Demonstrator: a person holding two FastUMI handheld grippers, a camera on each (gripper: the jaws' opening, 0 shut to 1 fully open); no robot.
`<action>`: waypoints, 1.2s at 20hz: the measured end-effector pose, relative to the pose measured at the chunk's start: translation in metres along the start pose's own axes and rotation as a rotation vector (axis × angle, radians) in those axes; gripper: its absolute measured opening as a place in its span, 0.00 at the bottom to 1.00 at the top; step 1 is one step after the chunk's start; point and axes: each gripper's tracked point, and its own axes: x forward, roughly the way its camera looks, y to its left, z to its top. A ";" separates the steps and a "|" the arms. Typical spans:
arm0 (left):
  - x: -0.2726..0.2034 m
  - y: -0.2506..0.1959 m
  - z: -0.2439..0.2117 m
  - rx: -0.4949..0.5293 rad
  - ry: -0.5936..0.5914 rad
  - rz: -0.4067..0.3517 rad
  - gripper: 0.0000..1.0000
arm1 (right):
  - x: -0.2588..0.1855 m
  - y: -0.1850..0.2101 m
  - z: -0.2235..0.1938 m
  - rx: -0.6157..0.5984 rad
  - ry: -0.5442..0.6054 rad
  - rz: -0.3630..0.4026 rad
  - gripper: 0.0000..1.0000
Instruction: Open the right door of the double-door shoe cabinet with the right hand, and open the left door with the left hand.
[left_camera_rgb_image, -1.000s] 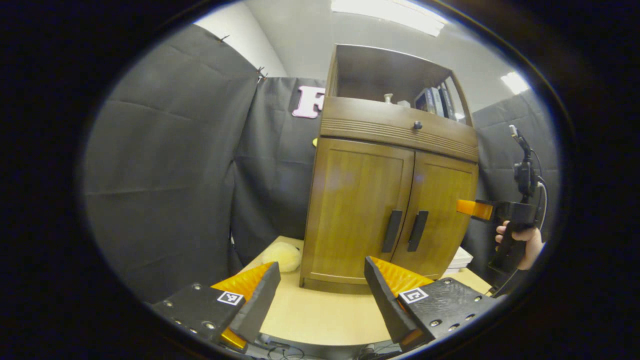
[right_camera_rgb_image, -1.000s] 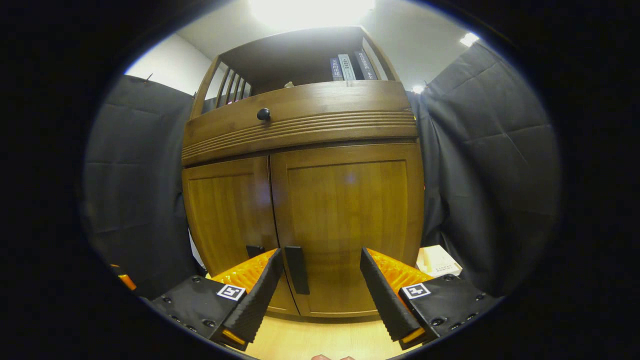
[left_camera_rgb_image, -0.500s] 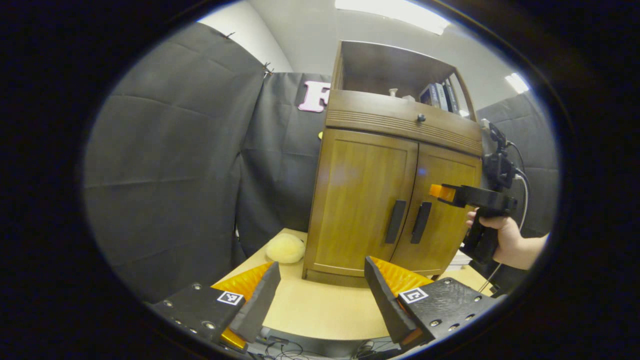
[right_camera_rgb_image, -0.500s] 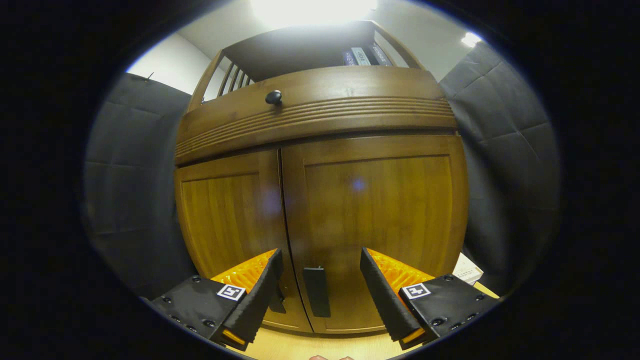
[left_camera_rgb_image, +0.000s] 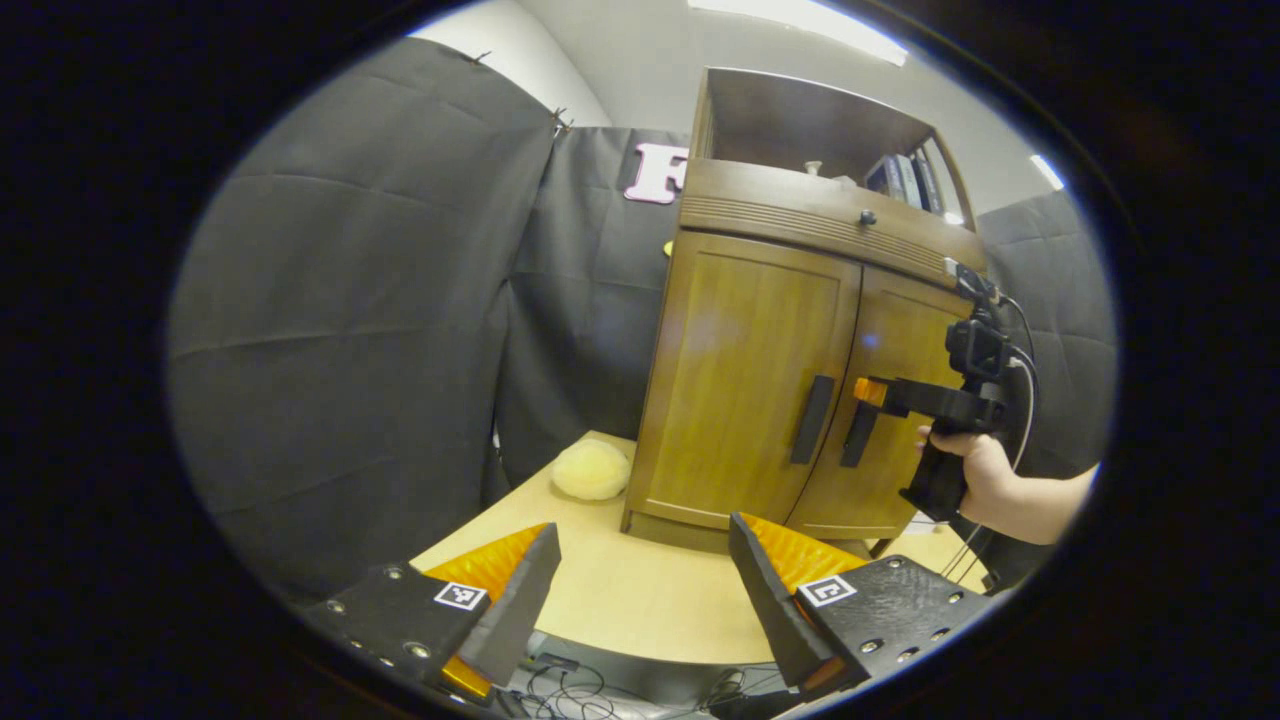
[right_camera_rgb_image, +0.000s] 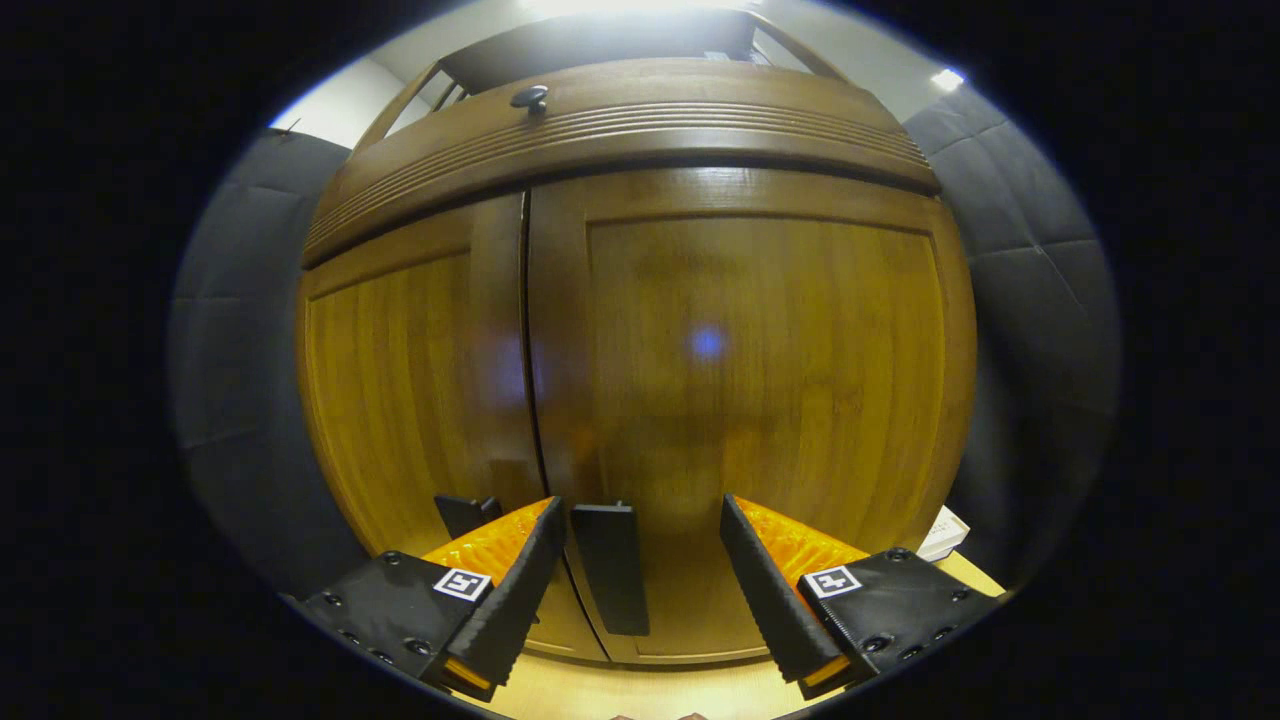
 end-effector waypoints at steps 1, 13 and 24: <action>0.000 0.000 -0.001 -0.002 0.006 0.004 0.99 | 0.002 0.002 -0.002 -0.016 0.003 0.000 0.93; 0.001 -0.002 0.000 0.021 0.016 -0.023 0.99 | 0.018 0.012 -0.039 0.008 0.095 0.027 0.46; 0.004 -0.005 0.003 0.024 0.010 -0.052 0.99 | 0.011 0.012 -0.035 -0.028 0.098 0.117 0.04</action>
